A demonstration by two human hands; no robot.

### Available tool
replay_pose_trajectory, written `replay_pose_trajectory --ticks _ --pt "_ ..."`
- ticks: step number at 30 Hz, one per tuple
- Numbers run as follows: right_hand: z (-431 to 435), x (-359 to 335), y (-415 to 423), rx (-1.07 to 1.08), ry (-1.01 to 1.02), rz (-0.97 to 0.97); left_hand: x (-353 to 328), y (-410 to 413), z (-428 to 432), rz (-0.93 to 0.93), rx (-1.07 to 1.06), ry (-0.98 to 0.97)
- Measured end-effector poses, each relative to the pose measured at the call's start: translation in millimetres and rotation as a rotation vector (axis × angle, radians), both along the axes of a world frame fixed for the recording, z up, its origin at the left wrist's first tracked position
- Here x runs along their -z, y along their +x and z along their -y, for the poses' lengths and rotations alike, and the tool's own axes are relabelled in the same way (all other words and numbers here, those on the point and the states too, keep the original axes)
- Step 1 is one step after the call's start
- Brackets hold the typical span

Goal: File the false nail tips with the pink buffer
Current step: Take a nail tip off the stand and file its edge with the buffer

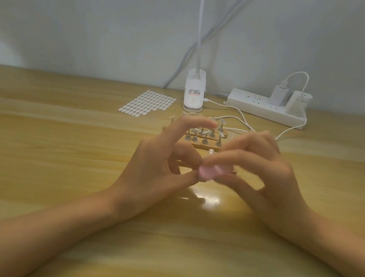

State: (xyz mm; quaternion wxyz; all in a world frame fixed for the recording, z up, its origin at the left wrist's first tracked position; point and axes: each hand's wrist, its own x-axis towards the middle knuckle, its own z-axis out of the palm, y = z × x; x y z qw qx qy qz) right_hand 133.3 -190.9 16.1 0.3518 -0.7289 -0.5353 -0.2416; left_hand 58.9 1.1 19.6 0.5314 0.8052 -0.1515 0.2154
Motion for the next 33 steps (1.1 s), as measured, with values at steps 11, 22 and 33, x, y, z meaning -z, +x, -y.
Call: replay_pose_trajectory --ticks 11,22,33 --pt "0.1 -0.6 2.5 0.026 0.024 -0.067 1.8 1.1 -1.8 0.038 -0.013 0.015" --pt "-0.6 -0.7 -1.2 0.036 0.036 0.043 0.9 2.6 -3.0 0.019 -0.004 -0.01" --pt "-2.9 -2.8 -4.7 0.03 0.053 -0.027 -0.8 2.6 -2.5 -0.004 0.018 -0.04"
